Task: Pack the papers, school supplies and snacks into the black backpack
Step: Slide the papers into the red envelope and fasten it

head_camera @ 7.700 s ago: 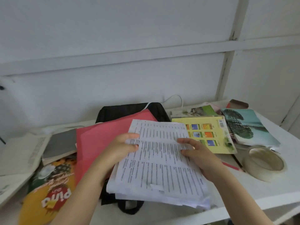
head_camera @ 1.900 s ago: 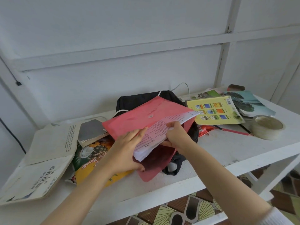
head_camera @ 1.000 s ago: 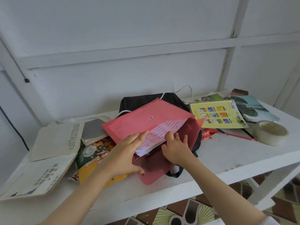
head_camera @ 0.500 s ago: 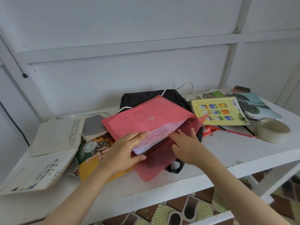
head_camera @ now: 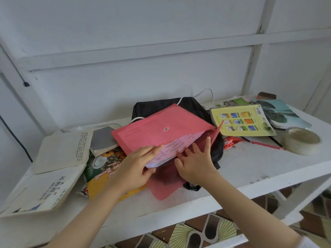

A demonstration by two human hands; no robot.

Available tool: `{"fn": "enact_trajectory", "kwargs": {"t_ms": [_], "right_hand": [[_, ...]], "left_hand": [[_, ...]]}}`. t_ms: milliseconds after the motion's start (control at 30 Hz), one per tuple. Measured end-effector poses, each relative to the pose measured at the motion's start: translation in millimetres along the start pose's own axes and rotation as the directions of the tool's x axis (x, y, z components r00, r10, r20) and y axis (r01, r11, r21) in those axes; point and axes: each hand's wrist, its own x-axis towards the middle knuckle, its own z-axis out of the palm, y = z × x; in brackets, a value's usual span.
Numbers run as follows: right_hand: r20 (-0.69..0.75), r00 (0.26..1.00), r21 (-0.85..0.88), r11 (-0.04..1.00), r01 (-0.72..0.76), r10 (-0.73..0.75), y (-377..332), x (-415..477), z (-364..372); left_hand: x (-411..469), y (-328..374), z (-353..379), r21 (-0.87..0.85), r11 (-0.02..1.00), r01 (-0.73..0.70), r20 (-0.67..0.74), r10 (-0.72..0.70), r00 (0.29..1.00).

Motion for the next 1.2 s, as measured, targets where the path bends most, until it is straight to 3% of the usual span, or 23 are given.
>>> {"fn": "enact_trajectory", "kwargs": {"t_ms": [133,267,400,567,733,833,1067,1200], "right_hand": [[0.055,0.998,0.016,0.999,-0.041,0.040,7,-6,2],[0.064,0.994,0.181,0.980,0.080,-0.093,26,-17,-3],[-0.121,0.968,0.350,0.903,0.250,-0.221,47,-34,-8],[-0.334,0.917,0.236,0.922,0.306,-0.219,60,-26,-2],[-0.499,0.854,0.217,0.933,0.287,-0.147,51,-1,-8],[-0.524,0.843,0.209,0.943,0.260,-0.116,40,14,-14],[-0.446,0.891,0.221,0.956,0.195,-0.078,23,47,-11],[-0.372,0.928,0.273,0.953,0.132,-0.022,20,52,0]], "left_hand": [[-1,-1,0,-0.008,1.000,0.016,0.016,-0.015,1.000],[-5,2,-3,-0.039,0.998,0.045,0.011,-0.044,0.999],[-12,8,-1,-0.214,0.964,0.156,0.025,-0.154,0.988],[-23,20,-4,-0.548,0.769,0.329,0.111,-0.323,0.940],[-29,24,-11,-0.640,0.655,0.402,0.142,-0.413,0.900],[-28,28,-12,-0.673,0.617,0.408,0.146,-0.430,0.891],[-24,31,-3,-0.588,0.710,0.388,-0.021,-0.494,0.869],[-18,32,0,-0.418,0.858,0.297,-0.141,-0.385,0.912]]}}
